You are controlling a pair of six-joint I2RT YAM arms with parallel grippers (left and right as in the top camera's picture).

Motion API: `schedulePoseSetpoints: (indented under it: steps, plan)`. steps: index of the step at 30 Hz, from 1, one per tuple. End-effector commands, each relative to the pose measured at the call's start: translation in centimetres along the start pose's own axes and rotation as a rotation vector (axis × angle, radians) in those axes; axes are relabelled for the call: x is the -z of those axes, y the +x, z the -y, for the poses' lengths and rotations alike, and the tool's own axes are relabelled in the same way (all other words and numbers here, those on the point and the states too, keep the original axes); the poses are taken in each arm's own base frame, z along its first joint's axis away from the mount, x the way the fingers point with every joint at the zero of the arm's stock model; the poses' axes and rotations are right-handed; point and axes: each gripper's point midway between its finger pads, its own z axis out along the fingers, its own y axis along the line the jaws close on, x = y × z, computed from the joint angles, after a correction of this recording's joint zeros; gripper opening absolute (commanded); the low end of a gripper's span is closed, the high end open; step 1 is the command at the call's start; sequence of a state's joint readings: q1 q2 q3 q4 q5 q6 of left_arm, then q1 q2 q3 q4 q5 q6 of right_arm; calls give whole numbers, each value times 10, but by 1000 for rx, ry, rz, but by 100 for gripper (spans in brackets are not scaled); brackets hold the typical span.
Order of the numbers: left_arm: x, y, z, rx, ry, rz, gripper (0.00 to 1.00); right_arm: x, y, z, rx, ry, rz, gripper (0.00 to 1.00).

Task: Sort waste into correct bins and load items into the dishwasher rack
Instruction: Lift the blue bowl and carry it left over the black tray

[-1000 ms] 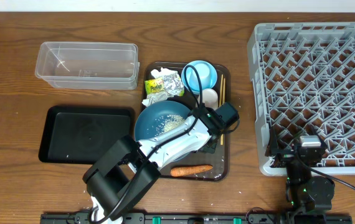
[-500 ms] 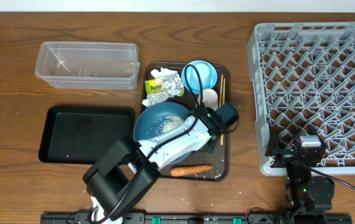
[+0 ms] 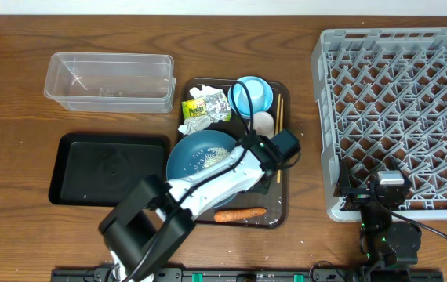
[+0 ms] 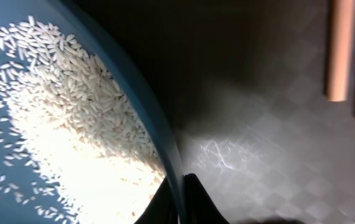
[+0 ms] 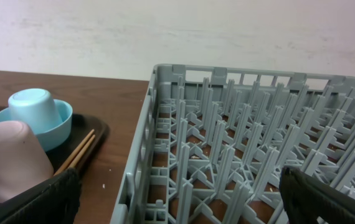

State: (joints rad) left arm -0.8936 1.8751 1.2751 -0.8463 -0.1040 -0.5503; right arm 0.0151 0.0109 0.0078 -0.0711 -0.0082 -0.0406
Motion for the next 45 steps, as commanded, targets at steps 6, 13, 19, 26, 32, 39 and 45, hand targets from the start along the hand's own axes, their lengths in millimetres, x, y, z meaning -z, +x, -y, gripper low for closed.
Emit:
schedulePoseSetpoints:
  steps: [6, 13, 19, 26, 32, 39, 45]
  plan:
    - [50, -15, 0, 35, 85, 111, 6, 0, 1, 1, -3, 4, -1, 99]
    - [87, -21, -6, 53, 142, 196, 6, 0, 1, 1, -3, 4, 0, 99]
    - [116, -34, -32, 121, 176, 281, 6, 0, 1, 1, -3, 4, 0, 99]
    - [130, -54, -89, 289, 162, 333, 6, 0, 1, 1, -3, 4, -1, 99]
    - [124, -62, -125, 409, 193, 305, 6, 0, 1, 1, -3, 4, 0, 99]
    - [119, -67, -164, 546, 246, 276, 6, 0, 1, 1, -3, 4, -1, 99]
    - [119, -69, -185, 619, 340, 253, 6, 0, 1, 1, -3, 4, -1, 99]
